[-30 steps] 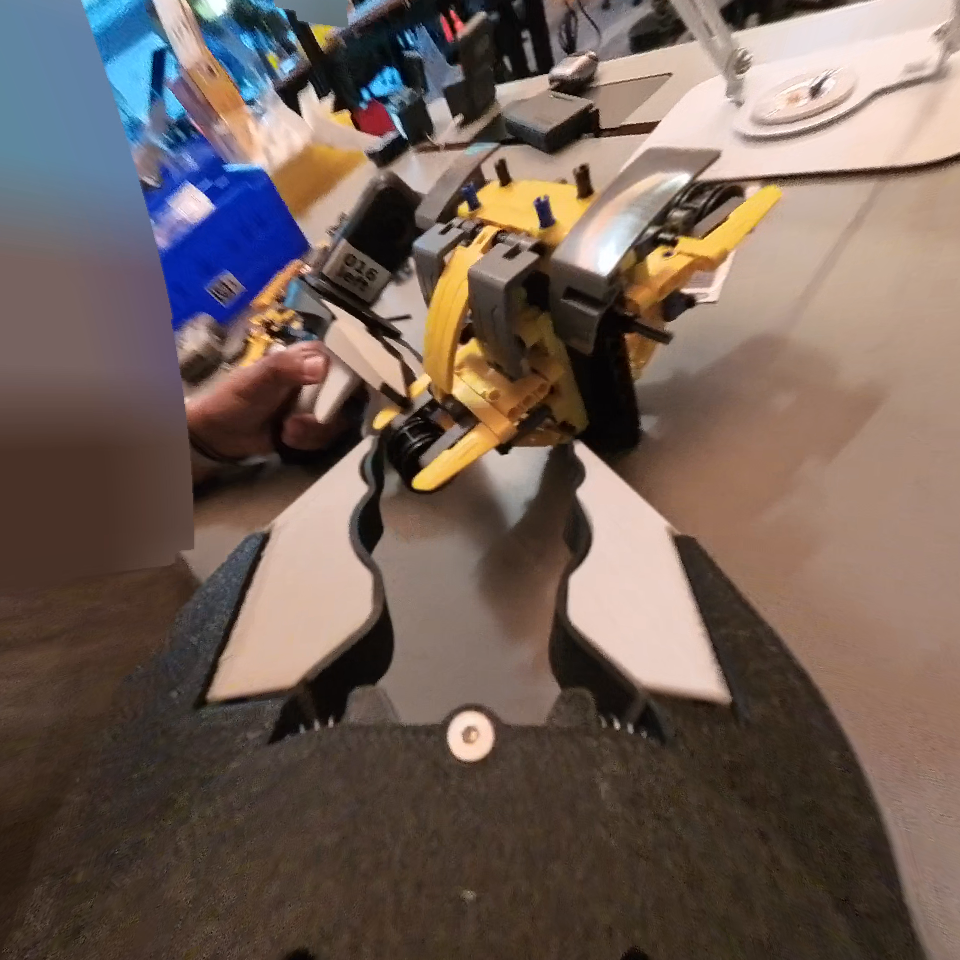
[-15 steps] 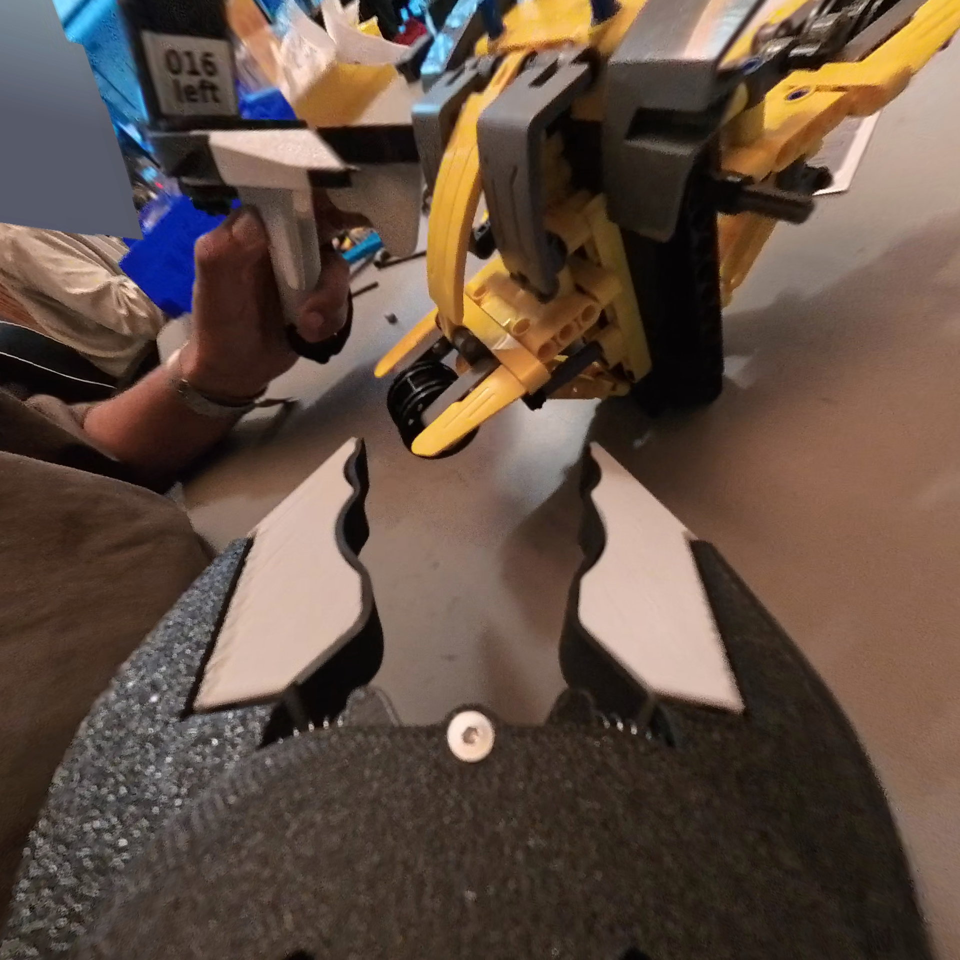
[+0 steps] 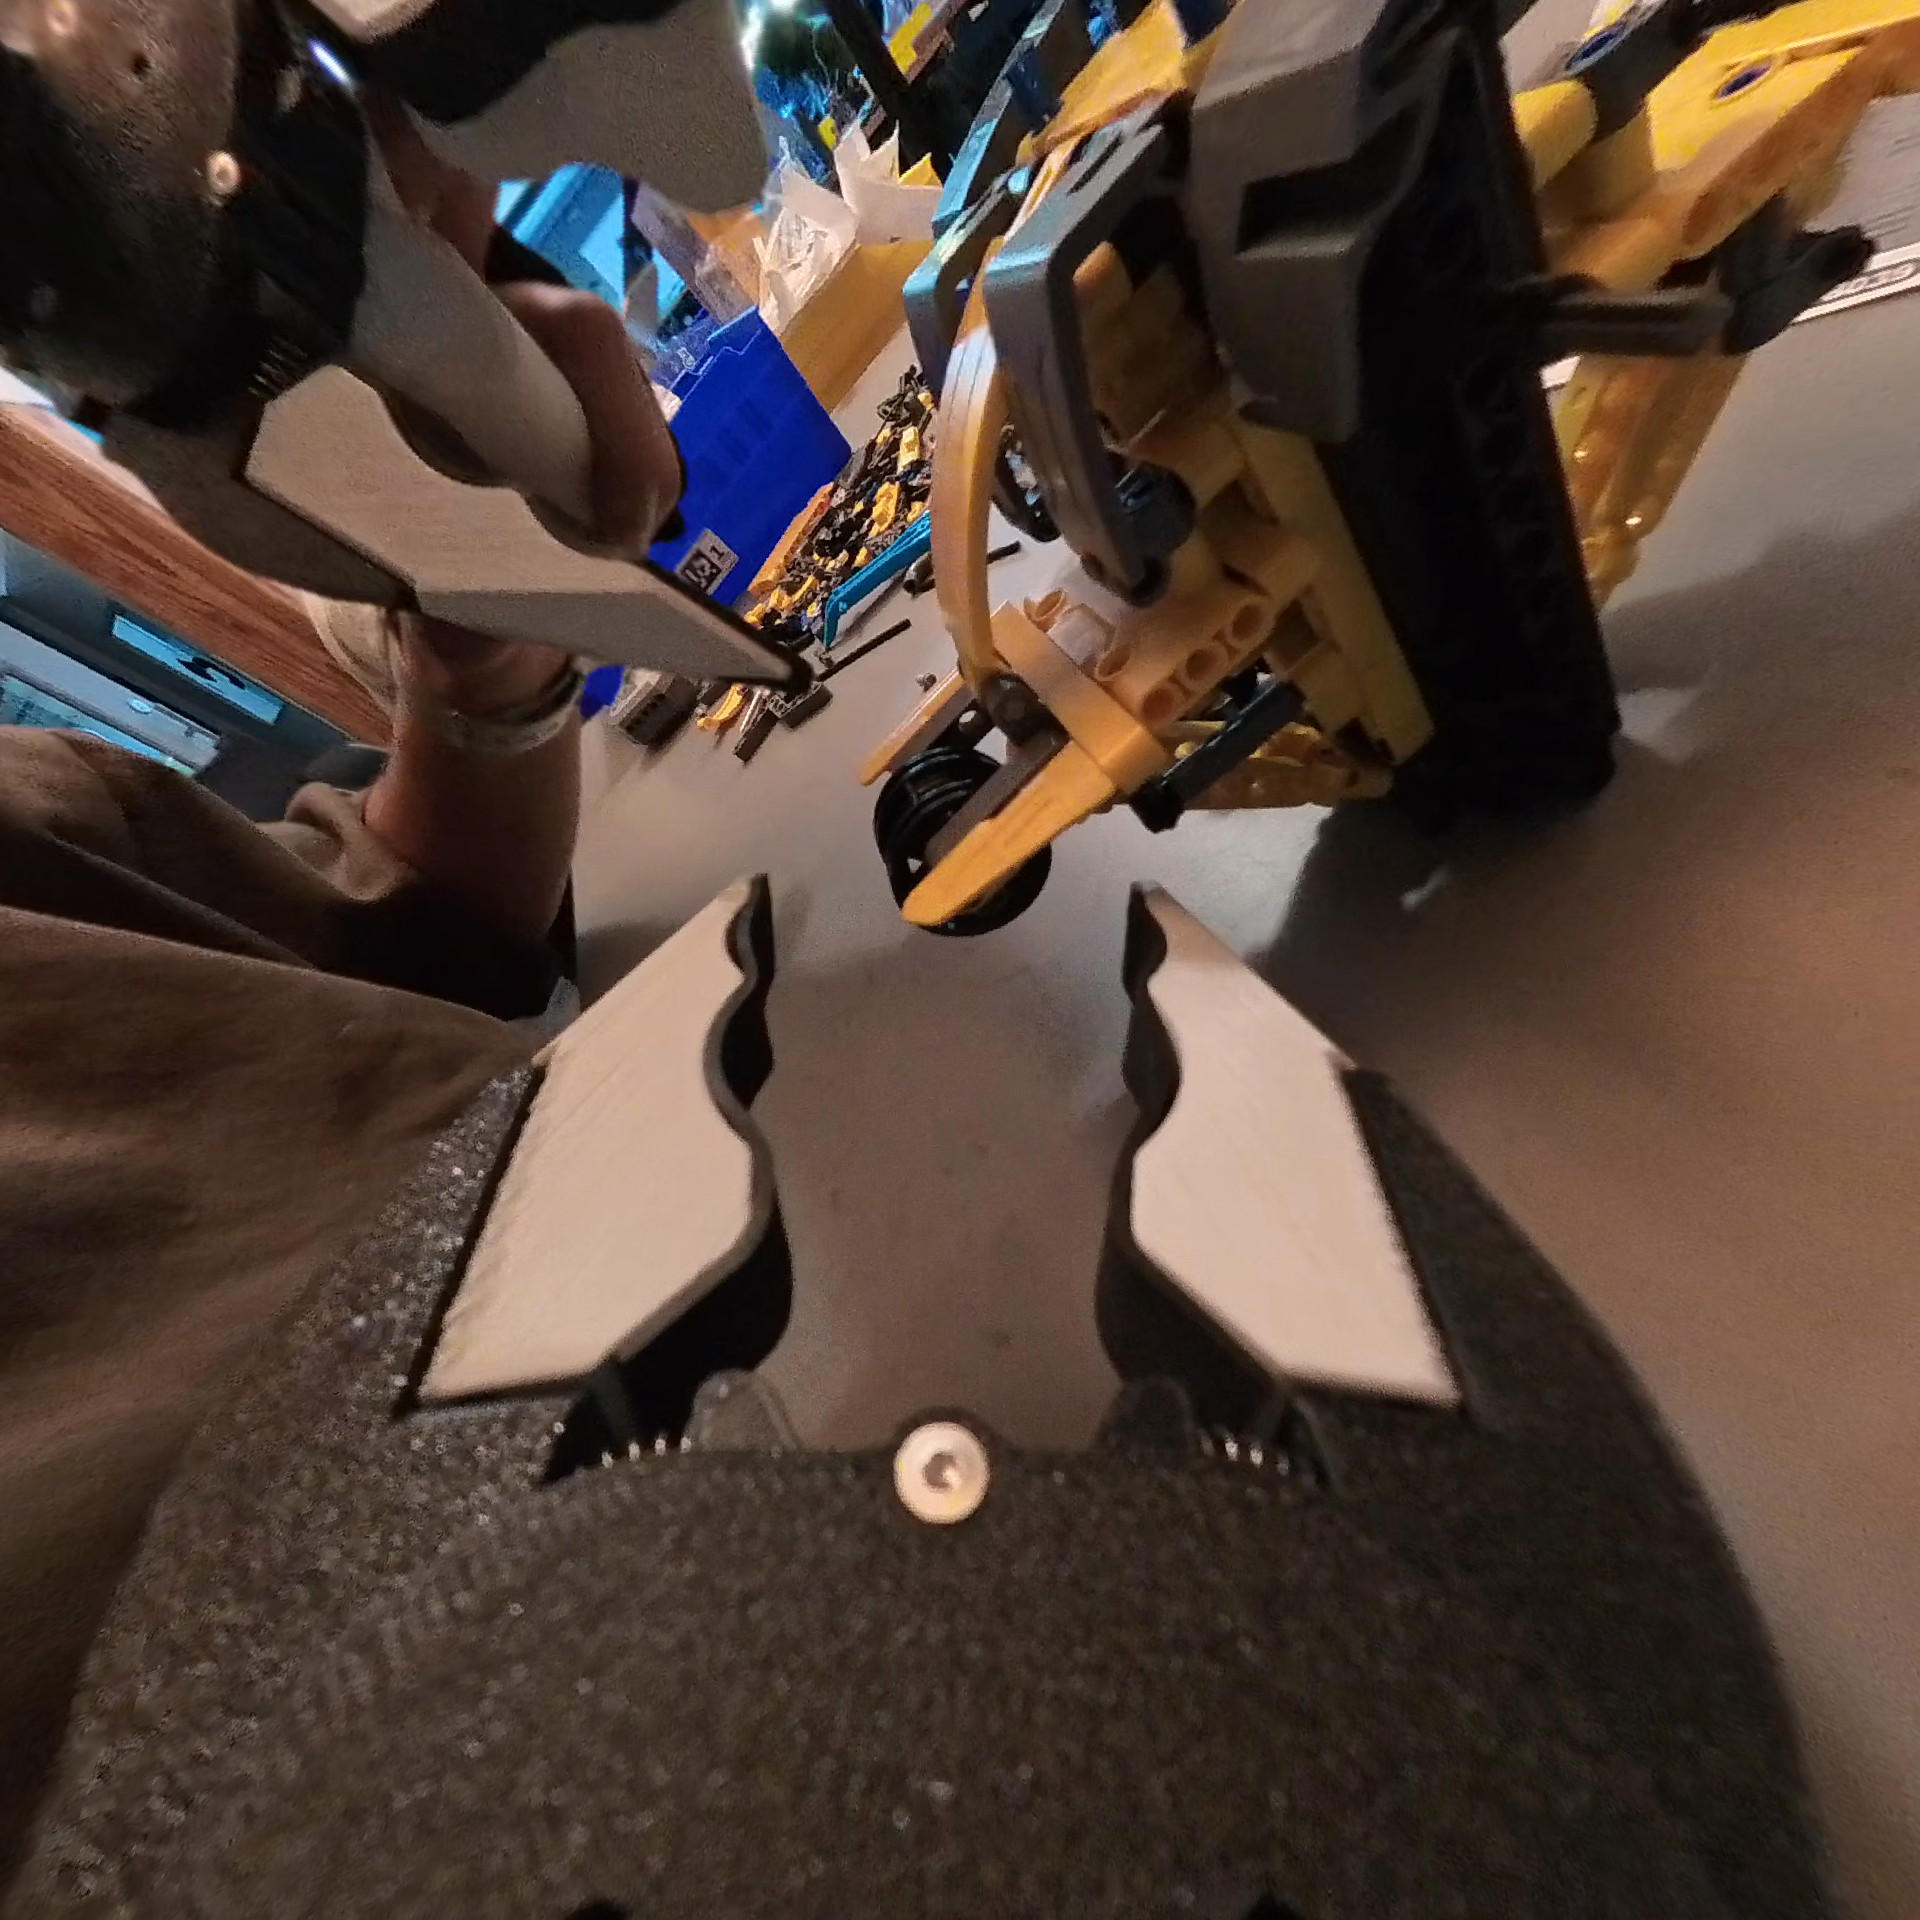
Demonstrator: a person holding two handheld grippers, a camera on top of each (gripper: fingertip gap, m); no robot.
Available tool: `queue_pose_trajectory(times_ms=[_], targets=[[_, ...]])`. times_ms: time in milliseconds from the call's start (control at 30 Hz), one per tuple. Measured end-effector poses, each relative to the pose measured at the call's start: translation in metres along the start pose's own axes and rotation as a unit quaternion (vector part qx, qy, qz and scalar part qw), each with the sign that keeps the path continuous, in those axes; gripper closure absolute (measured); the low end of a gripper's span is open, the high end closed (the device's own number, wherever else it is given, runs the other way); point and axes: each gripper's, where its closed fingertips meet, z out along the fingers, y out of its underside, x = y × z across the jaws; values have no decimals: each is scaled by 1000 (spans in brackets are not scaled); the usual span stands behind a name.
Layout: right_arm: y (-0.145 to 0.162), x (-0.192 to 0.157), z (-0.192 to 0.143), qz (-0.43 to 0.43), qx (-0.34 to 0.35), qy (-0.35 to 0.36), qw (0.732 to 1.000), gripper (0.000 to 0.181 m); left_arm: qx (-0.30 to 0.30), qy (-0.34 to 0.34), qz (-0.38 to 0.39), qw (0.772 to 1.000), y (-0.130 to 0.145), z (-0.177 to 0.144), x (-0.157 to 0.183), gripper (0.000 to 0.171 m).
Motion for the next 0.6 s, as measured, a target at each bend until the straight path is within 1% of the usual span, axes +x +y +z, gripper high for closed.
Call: queue_pose_trajectory(times_ms=[133, 200, 300, 400, 467, 600], targets=[[1, -3, 4, 0, 0, -3, 1000, 113, -52, -41, 87, 994, -1, 10, -7, 58], [1, -3, 7, 2, 0, -1, 1000, 112, -72, -38, 119, 990, 2, 16, -3, 57], [-1, -1, 10, 12, 5, 3, 1000, 112, -91, -12, 125, 988, 5, 23, 5, 56], [-3, -2, 13, 24, 14, -3, 1000, 114, -117, -16, 139, 983, 8, 28, 2, 56], [-3, -4, 15, 33, 15, -10, 999, 120, -136, -21, 151, 979, 11, 30, -1, 56], [-7, -2, 15, 50, 36, -10, 998, 135, -146, -7, 144, 979, 13, 34, 1, 58]])
